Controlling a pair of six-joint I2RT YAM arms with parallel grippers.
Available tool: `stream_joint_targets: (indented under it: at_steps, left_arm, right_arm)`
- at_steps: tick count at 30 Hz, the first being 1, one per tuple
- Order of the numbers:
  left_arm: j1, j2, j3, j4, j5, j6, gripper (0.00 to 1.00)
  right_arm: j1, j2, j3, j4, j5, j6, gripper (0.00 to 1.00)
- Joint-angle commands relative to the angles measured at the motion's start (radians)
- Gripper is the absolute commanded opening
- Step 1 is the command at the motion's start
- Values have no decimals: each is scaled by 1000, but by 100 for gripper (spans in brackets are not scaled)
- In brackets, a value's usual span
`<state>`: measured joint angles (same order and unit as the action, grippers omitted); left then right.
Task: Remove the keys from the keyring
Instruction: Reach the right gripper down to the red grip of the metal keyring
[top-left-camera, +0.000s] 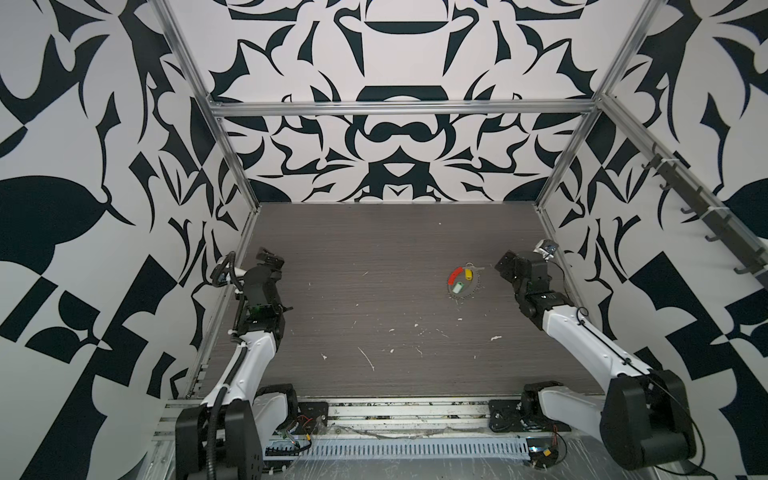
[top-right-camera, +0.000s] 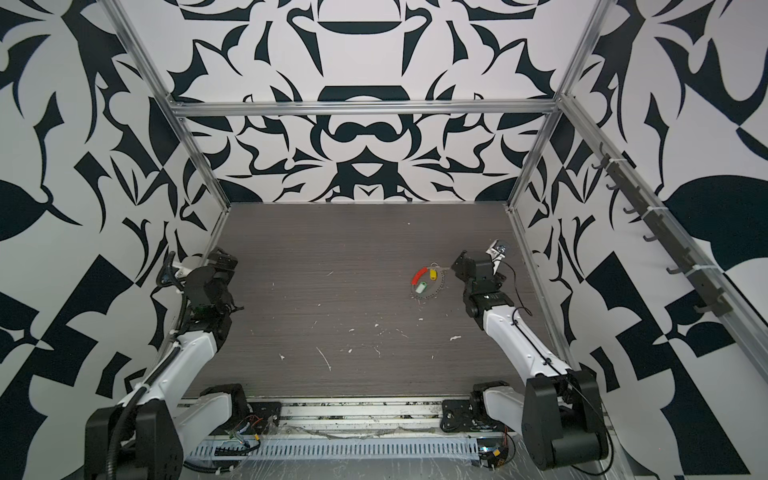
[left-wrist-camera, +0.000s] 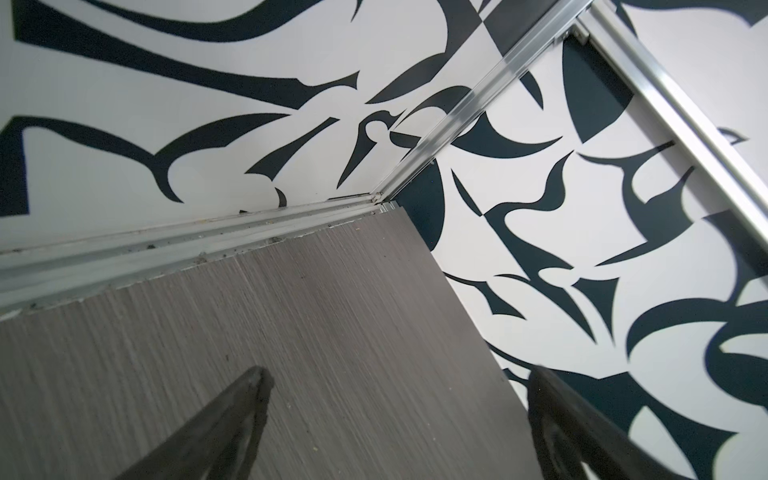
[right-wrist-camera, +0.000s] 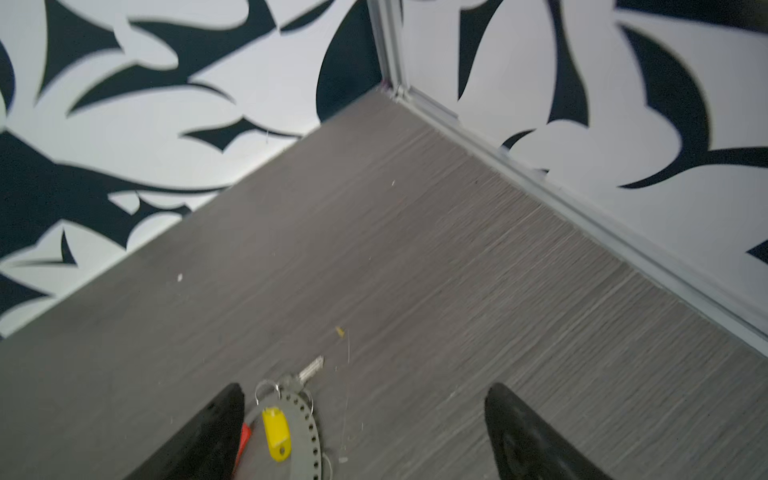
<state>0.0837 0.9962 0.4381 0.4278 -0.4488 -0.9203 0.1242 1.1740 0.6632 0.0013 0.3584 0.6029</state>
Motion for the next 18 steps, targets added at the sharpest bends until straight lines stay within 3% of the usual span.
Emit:
stream_joint_targets:
  at_steps: [1,6,10,12,18]
  left_arm:
    - [4,-61,-14,9,101,-161,99]
    - [4,-67,37,-15,303,-175,99]
    - [-22,8,104,-74,522,-144,100]
    - [-66,50,115,-69,592,-126,95]
    - [-287,128,118,-90,562,-46,93]
  right_arm:
    - [7,48,91,-111,-185,-18,80]
    - [68,129,125,-154,-250,-32,72]
    - [182,220,168,-175,-177,-52,68]
    - [221,281,207,-197,-132,-32,65]
    - [294,417,298,-202,-65,26,62]
